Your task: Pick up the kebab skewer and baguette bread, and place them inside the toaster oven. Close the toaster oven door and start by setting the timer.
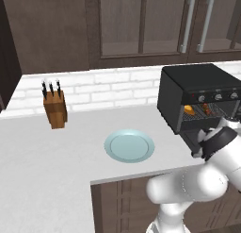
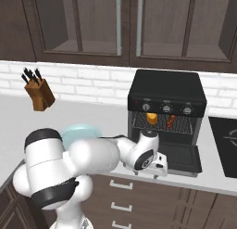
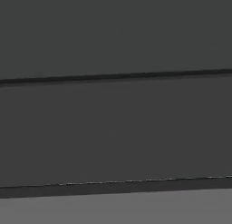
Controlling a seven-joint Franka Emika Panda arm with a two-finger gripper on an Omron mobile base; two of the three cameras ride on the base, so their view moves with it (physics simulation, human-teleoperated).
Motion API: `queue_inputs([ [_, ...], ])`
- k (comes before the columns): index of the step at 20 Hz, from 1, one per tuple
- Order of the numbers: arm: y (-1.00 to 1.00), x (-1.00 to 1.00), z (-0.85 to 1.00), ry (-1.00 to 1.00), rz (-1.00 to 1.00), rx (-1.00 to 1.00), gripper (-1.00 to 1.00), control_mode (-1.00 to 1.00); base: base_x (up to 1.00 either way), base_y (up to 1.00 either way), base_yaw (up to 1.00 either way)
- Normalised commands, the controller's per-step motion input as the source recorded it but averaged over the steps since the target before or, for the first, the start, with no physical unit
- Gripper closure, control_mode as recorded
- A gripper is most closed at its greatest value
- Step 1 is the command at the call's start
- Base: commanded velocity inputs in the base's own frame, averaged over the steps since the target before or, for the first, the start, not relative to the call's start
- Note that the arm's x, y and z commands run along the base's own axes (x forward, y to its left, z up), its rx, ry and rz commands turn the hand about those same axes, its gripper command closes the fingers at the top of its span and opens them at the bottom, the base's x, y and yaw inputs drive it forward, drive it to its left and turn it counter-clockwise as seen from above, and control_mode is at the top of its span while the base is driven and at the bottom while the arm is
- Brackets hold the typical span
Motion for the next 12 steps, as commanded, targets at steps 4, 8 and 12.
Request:
queue_inputs([
  [4,0.43,0.82,0.00,-0.31,0.00,0.00,-1.00,-1.00,0.00,0.00,0.00],
  [8,0.41,0.99,0.13,-0.31,0.00,0.00,-1.00,-1.00,0.00,0.00,0.00],
  [12,0.45,1.00,0.28,-0.33,0.00,0.00,-1.00,-1.00,0.00,0.00,0.00],
])
